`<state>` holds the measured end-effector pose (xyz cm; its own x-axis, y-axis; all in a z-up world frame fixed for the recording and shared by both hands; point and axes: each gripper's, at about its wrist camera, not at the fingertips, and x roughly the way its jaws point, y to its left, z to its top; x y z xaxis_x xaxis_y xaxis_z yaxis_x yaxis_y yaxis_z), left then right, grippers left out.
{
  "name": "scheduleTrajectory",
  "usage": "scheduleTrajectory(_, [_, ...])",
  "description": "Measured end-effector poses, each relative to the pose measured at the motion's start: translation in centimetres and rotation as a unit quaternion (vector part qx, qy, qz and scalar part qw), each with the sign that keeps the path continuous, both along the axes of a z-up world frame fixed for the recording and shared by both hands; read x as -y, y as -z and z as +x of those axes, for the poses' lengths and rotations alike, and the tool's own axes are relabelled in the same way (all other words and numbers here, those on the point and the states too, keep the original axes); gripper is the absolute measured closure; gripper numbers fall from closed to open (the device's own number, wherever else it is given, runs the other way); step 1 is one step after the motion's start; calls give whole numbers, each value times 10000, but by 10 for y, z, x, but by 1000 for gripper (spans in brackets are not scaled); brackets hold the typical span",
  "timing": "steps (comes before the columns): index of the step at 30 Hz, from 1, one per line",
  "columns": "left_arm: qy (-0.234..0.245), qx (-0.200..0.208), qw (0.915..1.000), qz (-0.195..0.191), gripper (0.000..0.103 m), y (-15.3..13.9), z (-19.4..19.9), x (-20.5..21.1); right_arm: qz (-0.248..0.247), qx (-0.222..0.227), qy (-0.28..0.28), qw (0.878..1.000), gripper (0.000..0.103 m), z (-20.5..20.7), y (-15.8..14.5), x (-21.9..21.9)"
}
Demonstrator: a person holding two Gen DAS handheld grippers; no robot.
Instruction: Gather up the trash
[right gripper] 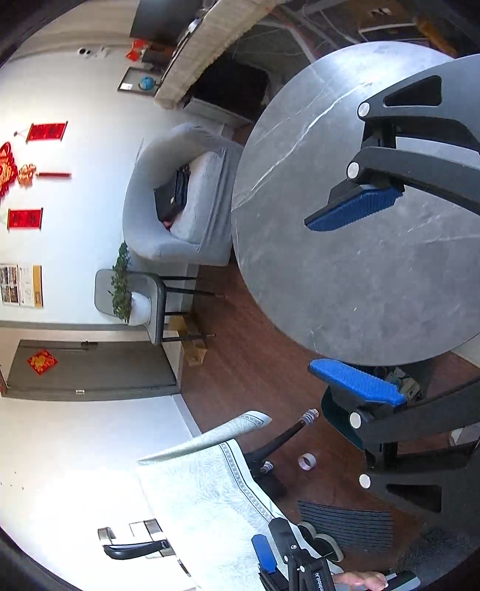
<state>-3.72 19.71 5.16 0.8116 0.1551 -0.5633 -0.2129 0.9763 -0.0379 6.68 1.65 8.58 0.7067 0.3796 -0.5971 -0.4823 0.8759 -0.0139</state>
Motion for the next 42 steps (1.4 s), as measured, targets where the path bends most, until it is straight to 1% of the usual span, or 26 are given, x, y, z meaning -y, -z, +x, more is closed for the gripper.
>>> scheduleTrajectory(2, [-29, 37, 9999, 146, 8, -2, -9, 11, 54, 51, 127, 9999, 18, -9, -4, 26])
scheduleTrajectory(4, [47, -14, 9999, 147, 7, 0, -18, 21, 64, 105, 261, 9996, 11, -21, -6, 49])
scheduleTrajectory(6, [83, -75, 9996, 242, 7, 6, -30, 29, 79, 82, 362, 9993, 10, -31, -4, 68])
scheduleTrajectory(8, [121, -68, 9993, 333, 7, 11, -41, 33, 99, 69, 421, 9990, 5, -47, -2, 84])
scheduleTrajectory(11, [98, -162, 9988, 451, 6, 18, -54, 36, 121, 67, 460, 9988, 5, -70, 2, 101])
scheduleTrajectory(14, [78, -212, 9980, 589, 6, 25, -61, 37, 143, 36, 470, 9988, 4, -85, 10, 108])
scheduleTrajectory(18, [51, -179, 9983, 550, 6, 31, -70, 42, 133, 19, 455, 9989, 4, -100, 18, 111])
scheduleTrajectory(21, [17, -177, 9989, 425, 6, 37, -74, 43, 116, -42, 380, 9992, 4, -106, 24, 110])
scheduleTrajectory(25, [49, -215, 9991, 373, 6, 41, -77, 45, -1, -29, 328, 9995, 4, -109, 34, 105])
scheduleTrajectory(27, [87, -211, 9989, 414, 6, 41, -76, 47, -24, -31, 317, 9995, 4, -110, 36, 106])
scheduleTrajectory(30, [105, -305, 9984, 467, 6, 47, -75, 48, 99, -73, 294, 9995, 4, -109, 38, 109])
scheduleTrajectory(33, [103, -353, 9982, 464, 6, 48, -75, 47, 216, -90, 399, 9989, 4, -107, 38, 114])
scheduleTrajectory(35, [84, -346, 9982, 485, 6, 48, -76, 47, 244, -49, 456, 9986, 4, -108, 37, 116])
scheduleTrajectory(42, [87, -413, 9980, 464, 6, 50, -76, 48, 331, -104, 397, 9986, 4, -107, 38, 116])
